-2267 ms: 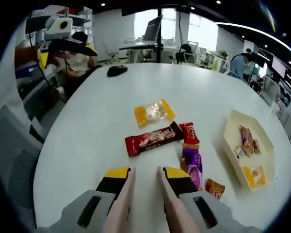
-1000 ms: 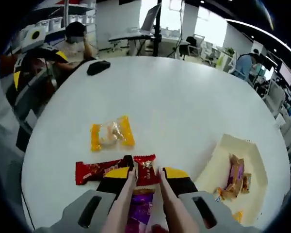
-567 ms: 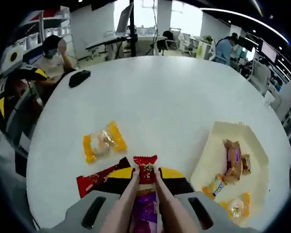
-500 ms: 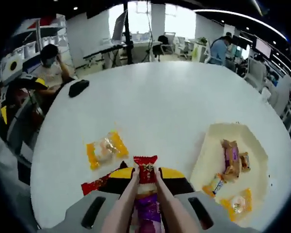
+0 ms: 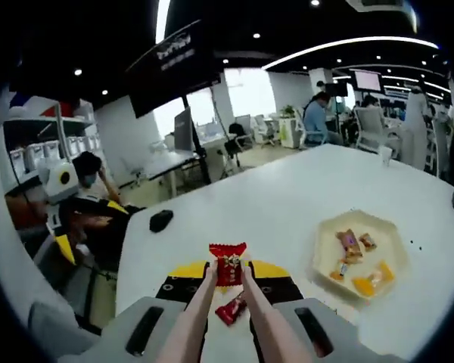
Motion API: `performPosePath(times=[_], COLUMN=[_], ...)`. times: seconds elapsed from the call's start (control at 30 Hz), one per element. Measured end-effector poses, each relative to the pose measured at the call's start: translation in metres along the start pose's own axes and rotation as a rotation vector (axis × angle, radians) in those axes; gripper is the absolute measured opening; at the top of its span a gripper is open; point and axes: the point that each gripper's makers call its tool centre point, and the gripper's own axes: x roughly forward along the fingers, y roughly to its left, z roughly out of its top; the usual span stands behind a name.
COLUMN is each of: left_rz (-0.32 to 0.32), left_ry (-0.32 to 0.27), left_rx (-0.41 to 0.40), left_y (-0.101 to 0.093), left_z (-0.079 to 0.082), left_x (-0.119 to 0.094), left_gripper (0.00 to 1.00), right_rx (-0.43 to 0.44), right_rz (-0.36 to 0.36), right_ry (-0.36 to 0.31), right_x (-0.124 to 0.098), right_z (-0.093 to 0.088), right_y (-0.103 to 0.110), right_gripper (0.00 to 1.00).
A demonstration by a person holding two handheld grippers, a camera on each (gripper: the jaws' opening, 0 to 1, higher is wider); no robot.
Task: Place the target food into the container with the food tongs after gripping and lifting it, then release it inside without dropping or visibly crushing the food.
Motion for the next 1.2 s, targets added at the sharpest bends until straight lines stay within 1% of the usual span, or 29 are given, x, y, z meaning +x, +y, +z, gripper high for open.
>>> performPosePath(times=[0.03, 0.07, 0.1, 0.13, 0.17, 0.2, 0.23, 0.27, 0.3, 0.33, 0.37, 0.4, 0.43, 0.47, 0.57, 0.63, 0.67, 0.7, 0.73, 0.77, 0.9, 0.97, 1.0, 1.07, 1.1, 1.2], left_rz=[-0.008, -0.014, -0.022, -0.030, -0.047, -0.055, -0.066, -0.075, -0.086, -0.101, -0.109, -0.123, -0.142, -0.150, -0.171, -0.182, -0.185, -0.190, -0.193, -0.195, -0.189, -0.187, -0.185, -0.176, -0.171, -0.152], left_ry=[0.002, 0.004, 0.005, 0.007, 0.008, 0.010, 0.011, 0.011, 0.015, 0.022, 0.024, 0.021, 0.022, 0.020, 0.022, 0.029, 0.031, 0.035, 0.037, 0.042, 0.051, 0.054, 0.054, 0.057, 0.056, 0.050], left_rx=[0.006, 0.011, 0.022, 0.032, 0.043, 0.048, 0.059, 0.069, 0.079, 0.094, 0.101, 0.104, 0.097, 0.094, 0.107, 0.113, 0.114, 0.113, 0.111, 0.108, 0.095, 0.088, 0.088, 0.091, 0.091, 0.079], left_y=[-0.004, -0.007, -0.011, -0.015, -0.024, -0.028, -0.034, -0.038, -0.044, -0.051, -0.056, -0.063, -0.071, -0.076, -0.091, -0.101, -0.104, -0.109, -0.112, -0.115, -0.126, -0.135, -0.138, -0.145, -0.147, -0.155], left_z=[0.001, 0.001, 0.002, 0.003, 0.005, 0.006, 0.007, 0.008, 0.009, 0.011, 0.012, 0.014, 0.016, 0.017, 0.020, 0.020, 0.020, 0.020, 0.019, 0.018, 0.016, 0.017, 0.018, 0.019, 0.020, 0.023], left_x=[0.000, 0.001, 0.001, 0.002, 0.004, 0.005, 0.006, 0.007, 0.009, 0.011, 0.013, 0.015, 0.017, 0.019, 0.025, 0.030, 0.031, 0.033, 0.035, 0.037, 0.044, 0.047, 0.049, 0.052, 0.053, 0.054], left_gripper=[0.92, 0.92, 0.92, 0.92, 0.92, 0.92, 0.92, 0.92, 0.92, 0.92, 0.92, 0.92, 0.92, 0.92, 0.92, 0.92, 0.92, 0.92, 0.92, 0.92, 0.92, 0.92, 0.92, 0.92, 0.92, 0.92], right_rx=[0.009, 0.007, 0.024, 0.059, 0.050, 0.040, 0.053, 0.087, 0.094, 0.092, 0.100, 0.118, 0.106, 0.112, 0.112, 0.120, 0.119, 0.115, 0.117, 0.112, 0.112, 0.112, 0.102, 0.099, 0.100, 0.110], right_rz=[-0.012, -0.021, -0.016, -0.025, -0.036, -0.059, -0.068, -0.068, -0.080, -0.104, -0.106, -0.119, -0.134, -0.143, -0.172, -0.191, -0.197, -0.209, -0.209, -0.219, -0.234, -0.235, -0.250, -0.250, -0.254, -0.253], right_ry=[-0.017, -0.023, -0.020, -0.040, -0.046, -0.047, -0.064, -0.079, -0.087, -0.097, -0.099, -0.109, -0.108, -0.111, -0.111, -0.117, -0.118, -0.113, -0.111, -0.110, -0.105, -0.110, -0.100, -0.097, -0.098, -0.109], right_x=[-0.009, -0.011, -0.021, -0.027, -0.041, -0.048, -0.056, -0.062, -0.071, -0.087, -0.091, -0.102, -0.112, -0.122, -0.141, -0.159, -0.162, -0.172, -0.174, -0.183, -0.198, -0.206, -0.209, -0.213, -0.217, -0.218], right_z=[-0.001, -0.001, -0.006, -0.007, -0.014, -0.017, -0.019, -0.020, -0.024, -0.030, -0.033, -0.038, -0.044, -0.050, -0.063, -0.071, -0.073, -0.079, -0.080, -0.085, -0.096, -0.102, -0.107, -0.111, -0.116, -0.121], right_y=[0.006, 0.007, 0.014, 0.018, 0.024, 0.025, 0.026, 0.029, 0.028, 0.025, 0.026, 0.029, 0.030, 0.032, 0.032, 0.030, 0.030, 0.028, 0.028, 0.027, 0.024, 0.023, 0.021, 0.019, 0.015, 0.010], right_gripper=[0.19, 0.19, 0.19, 0.19, 0.19, 0.19, 0.19, 0.19, 0.19, 0.19, 0.19, 0.19, 0.19, 0.19, 0.19, 0.19, 0.19, 0.19, 0.19, 0.19, 0.19, 0.19, 0.19, 0.20, 0.19, 0.20])
